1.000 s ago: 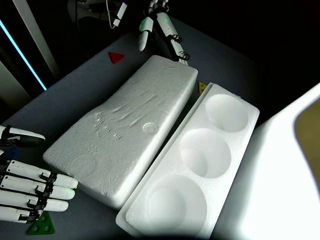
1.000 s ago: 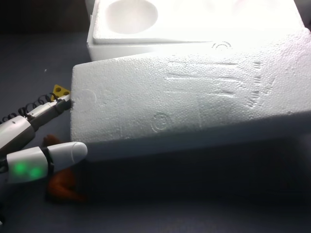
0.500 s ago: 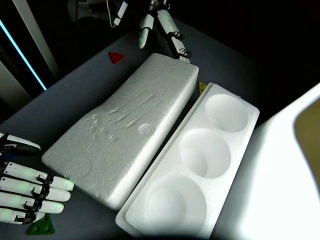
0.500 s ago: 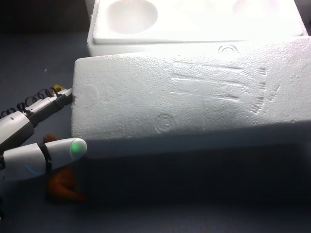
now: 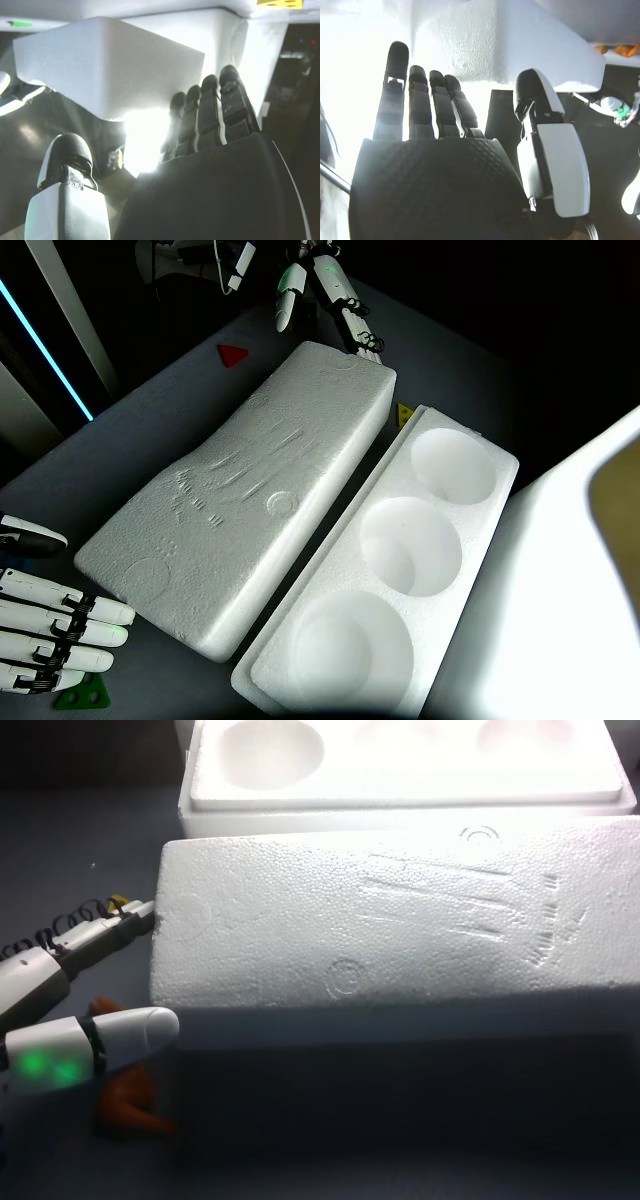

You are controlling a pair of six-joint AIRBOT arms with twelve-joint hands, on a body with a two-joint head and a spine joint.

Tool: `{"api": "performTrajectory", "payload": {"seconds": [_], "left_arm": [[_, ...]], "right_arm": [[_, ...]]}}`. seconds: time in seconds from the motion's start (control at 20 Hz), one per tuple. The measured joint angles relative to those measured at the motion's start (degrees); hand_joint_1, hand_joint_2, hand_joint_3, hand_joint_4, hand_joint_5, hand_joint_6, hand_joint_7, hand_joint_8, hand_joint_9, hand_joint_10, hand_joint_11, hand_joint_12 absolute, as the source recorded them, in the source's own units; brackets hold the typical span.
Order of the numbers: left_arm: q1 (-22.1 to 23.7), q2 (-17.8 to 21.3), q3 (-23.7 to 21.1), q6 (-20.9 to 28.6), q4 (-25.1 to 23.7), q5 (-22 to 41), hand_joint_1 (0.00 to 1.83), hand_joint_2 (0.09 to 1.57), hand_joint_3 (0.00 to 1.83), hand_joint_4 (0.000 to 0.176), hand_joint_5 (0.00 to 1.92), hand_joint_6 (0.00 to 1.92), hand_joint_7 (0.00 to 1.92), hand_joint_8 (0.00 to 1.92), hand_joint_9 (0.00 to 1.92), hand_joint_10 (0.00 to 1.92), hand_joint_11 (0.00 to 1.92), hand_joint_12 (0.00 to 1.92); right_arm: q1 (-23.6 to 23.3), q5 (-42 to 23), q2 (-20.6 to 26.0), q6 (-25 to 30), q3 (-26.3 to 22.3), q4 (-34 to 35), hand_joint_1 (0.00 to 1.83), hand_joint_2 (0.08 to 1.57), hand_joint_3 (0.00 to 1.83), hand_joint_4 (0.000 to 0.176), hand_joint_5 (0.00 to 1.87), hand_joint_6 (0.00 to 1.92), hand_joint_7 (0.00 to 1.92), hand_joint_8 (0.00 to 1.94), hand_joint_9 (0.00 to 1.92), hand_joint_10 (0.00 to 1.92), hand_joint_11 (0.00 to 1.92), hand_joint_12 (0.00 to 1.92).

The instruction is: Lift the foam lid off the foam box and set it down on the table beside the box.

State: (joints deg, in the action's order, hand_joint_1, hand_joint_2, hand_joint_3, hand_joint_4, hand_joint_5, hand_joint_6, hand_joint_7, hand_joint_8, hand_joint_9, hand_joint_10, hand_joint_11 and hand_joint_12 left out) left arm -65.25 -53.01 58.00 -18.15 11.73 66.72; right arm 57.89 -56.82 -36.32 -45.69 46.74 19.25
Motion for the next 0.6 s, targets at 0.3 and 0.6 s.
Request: {"api": "performTrajectory", "payload": {"seconds": [0.3, 0.6], "left_arm": [[-0.6, 1.5, -0.3, -1.0, 0.7, 2.3, 0.23, 1.06, 0.0, 0.0, 0.12, 0.0, 0.0, 0.0, 0.0, 0.0, 0.01, 0.02], [-2.1, 2.6, -0.7, -1.5, 1.2, 3.1, 0.25, 1.05, 0.0, 0.0, 0.13, 0.01, 0.0, 0.0, 0.0, 0.0, 0.01, 0.03]], "right_arm": [[0.6, 0.1, 0.0, 0.0, 0.0, -0.3, 0.42, 1.27, 0.0, 0.0, 0.0, 0.0, 0.0, 0.0, 0.06, 0.02, 0.0, 1.18], [0.9, -0.2, 0.0, 0.0, 0.0, -0.6, 0.4, 1.29, 0.0, 0.0, 0.0, 0.0, 0.0, 0.0, 0.07, 0.02, 0.0, 1.25]]}}
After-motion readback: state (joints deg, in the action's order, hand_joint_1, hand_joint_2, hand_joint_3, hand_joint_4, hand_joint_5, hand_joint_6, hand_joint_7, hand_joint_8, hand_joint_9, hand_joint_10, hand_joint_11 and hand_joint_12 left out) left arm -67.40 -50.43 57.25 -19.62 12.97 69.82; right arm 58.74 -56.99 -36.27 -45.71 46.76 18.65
